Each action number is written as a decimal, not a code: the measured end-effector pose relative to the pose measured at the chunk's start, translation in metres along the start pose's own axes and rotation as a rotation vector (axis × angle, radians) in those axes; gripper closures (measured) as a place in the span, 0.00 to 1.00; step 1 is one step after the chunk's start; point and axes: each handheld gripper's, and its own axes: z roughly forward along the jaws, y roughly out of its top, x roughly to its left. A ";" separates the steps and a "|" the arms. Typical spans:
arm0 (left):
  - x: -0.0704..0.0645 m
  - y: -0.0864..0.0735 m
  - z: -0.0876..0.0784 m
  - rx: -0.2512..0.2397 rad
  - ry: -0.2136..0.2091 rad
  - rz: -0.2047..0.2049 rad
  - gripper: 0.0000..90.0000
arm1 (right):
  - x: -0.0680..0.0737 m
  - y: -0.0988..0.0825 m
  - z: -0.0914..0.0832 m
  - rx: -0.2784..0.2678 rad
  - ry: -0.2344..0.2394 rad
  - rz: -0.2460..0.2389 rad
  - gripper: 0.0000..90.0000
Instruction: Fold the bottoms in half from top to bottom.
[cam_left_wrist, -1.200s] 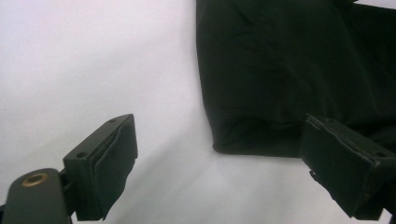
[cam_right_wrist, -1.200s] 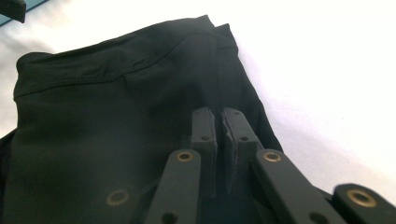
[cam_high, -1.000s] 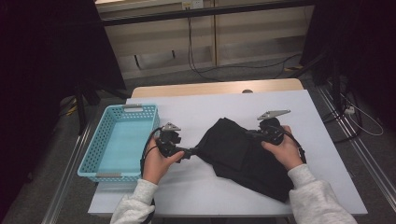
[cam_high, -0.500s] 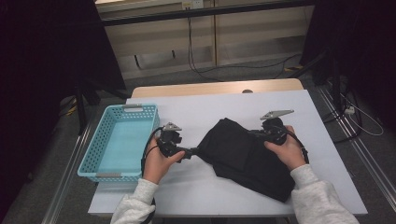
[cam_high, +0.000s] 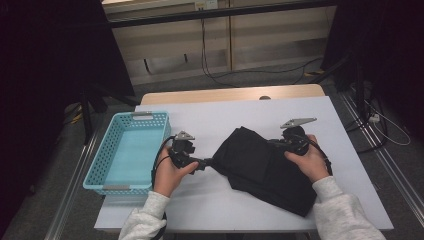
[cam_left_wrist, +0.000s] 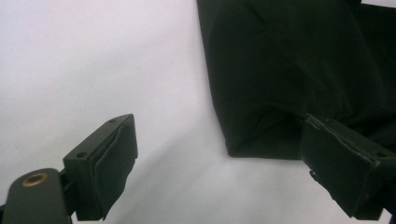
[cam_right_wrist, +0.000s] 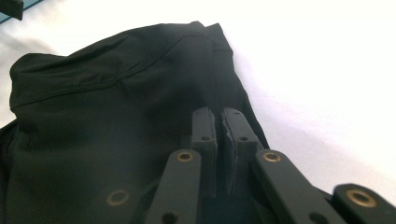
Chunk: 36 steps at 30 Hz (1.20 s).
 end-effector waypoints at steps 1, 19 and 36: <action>0.000 0.000 0.000 -0.001 0.001 -0.001 0.13 | 0.000 0.000 0.000 -0.001 0.000 0.000 0.94; 0.000 0.000 0.001 0.000 -0.003 0.003 0.13 | -0.003 -0.003 -0.005 0.002 -0.004 -0.001 0.94; -0.001 0.001 0.001 -0.006 -0.008 -0.007 0.13 | -0.005 -0.007 -0.013 0.000 -0.005 0.003 0.94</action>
